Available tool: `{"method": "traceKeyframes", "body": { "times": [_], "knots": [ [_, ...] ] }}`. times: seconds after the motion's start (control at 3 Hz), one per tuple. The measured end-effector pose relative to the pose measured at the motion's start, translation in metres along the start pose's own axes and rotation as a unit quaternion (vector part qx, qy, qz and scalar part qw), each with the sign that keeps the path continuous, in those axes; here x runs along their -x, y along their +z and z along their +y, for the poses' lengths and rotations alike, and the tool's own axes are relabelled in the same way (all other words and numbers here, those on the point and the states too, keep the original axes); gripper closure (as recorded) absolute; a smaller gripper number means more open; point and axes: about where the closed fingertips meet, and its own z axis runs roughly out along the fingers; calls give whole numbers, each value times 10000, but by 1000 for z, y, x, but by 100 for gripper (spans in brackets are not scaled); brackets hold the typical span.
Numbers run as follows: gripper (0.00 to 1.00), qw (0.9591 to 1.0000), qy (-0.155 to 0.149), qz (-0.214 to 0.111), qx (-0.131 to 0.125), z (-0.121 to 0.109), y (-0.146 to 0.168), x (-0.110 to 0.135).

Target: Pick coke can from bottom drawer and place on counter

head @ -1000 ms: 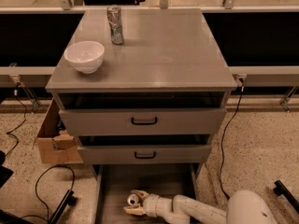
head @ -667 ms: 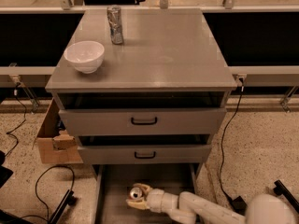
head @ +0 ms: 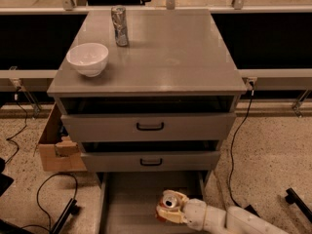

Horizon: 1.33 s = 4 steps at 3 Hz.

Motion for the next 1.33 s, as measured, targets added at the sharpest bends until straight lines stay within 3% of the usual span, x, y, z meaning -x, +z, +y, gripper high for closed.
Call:
{"method": "traceKeyframes", "body": {
  "times": [0.33,0.67,1.0,1.33],
  "knots": [
    [100,9968,784,0,185,52,-52,53],
    [100,9934,1134,26,197,60,-85,126],
    [100,9945,998,269,194,47,-109,213],
    [100,9963,476,714,85,39,-136,329]
  ]
}}
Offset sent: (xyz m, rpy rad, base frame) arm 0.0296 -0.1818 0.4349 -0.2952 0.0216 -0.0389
